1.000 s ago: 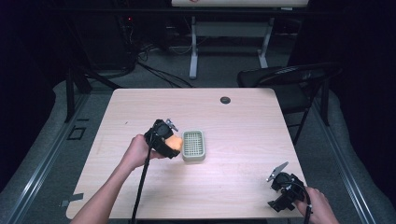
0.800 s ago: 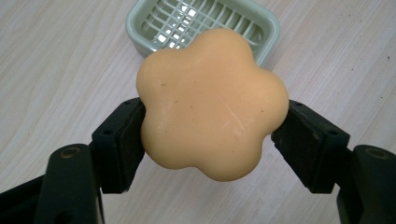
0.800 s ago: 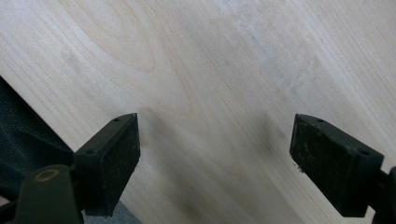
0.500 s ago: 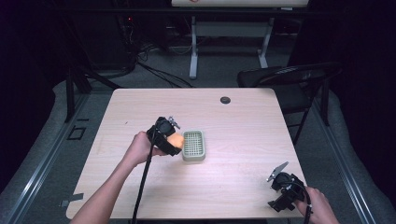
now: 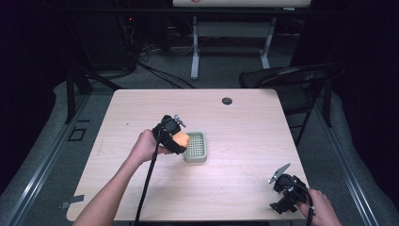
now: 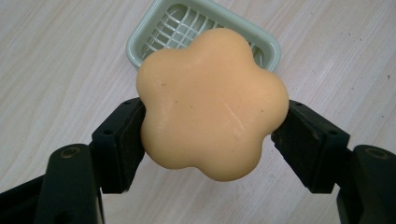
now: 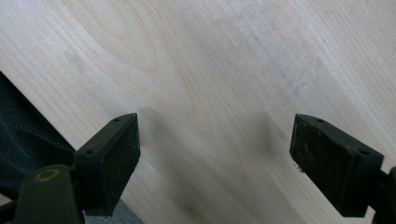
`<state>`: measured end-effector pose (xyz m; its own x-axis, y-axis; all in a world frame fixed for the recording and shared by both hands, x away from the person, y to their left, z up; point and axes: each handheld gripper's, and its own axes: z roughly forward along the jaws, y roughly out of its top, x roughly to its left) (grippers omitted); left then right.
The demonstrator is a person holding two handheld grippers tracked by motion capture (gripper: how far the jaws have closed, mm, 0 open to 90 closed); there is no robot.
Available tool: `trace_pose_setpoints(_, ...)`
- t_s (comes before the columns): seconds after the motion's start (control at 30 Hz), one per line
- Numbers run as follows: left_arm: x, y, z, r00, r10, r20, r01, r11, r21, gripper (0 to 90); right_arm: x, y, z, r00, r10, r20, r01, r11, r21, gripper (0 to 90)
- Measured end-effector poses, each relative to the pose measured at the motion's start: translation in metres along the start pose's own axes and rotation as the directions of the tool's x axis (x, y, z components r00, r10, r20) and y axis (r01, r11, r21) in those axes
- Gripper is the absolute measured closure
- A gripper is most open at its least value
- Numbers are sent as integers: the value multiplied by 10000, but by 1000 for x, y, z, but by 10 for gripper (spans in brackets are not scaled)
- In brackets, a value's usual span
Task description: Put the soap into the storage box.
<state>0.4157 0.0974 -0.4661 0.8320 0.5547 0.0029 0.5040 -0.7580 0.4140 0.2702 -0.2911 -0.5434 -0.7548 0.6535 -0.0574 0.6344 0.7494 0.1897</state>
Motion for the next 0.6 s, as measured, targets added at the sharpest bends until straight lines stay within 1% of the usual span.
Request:
trace_pose_setpoints(0.03,0,1,0,10000,42,-32,-42,10000,7,282,0,0,0,10000,1,-8,-1,10000,4,157)
trace_pose_setpoints(0.07,0,2,0,10000,-14,-8,14,10000,-38,282,0,0,0,10000,1,-8,-1,10000,2,158)
trace_pose_setpoints(0.1,1,4,1,10000,29,-23,-29,10000,-24,282,0,0,0,10000,0,-8,0,10000,1,158)
trace_pose_setpoints(0.3,3,12,4,10000,-7,-31,7,9999,-101,282,0,0,0,10000,-33,-29,33,10000,4,157)
trace_pose_setpoints(0.43,4,17,9,10000,-25,44,25,10000,-41,282,0,0,0,10000,-31,-41,31,10000,1,157)
trace_pose_setpoints(0.47,4,18,10,10000,17,-15,-17,10000,-20,282,0,0,0,10000,20,-27,-21,10000,-49,157)
trace_pose_setpoints(0.53,4,20,13,10000,-6,16,6,10000,14,282,0,0,1,10000,32,-28,-32,10000,-64,158)
trace_pose_setpoints(0.6,5,22,15,10000,52,17,-52,10000,35,282,0,0,1,10000,35,-35,-35,10000,-66,158)
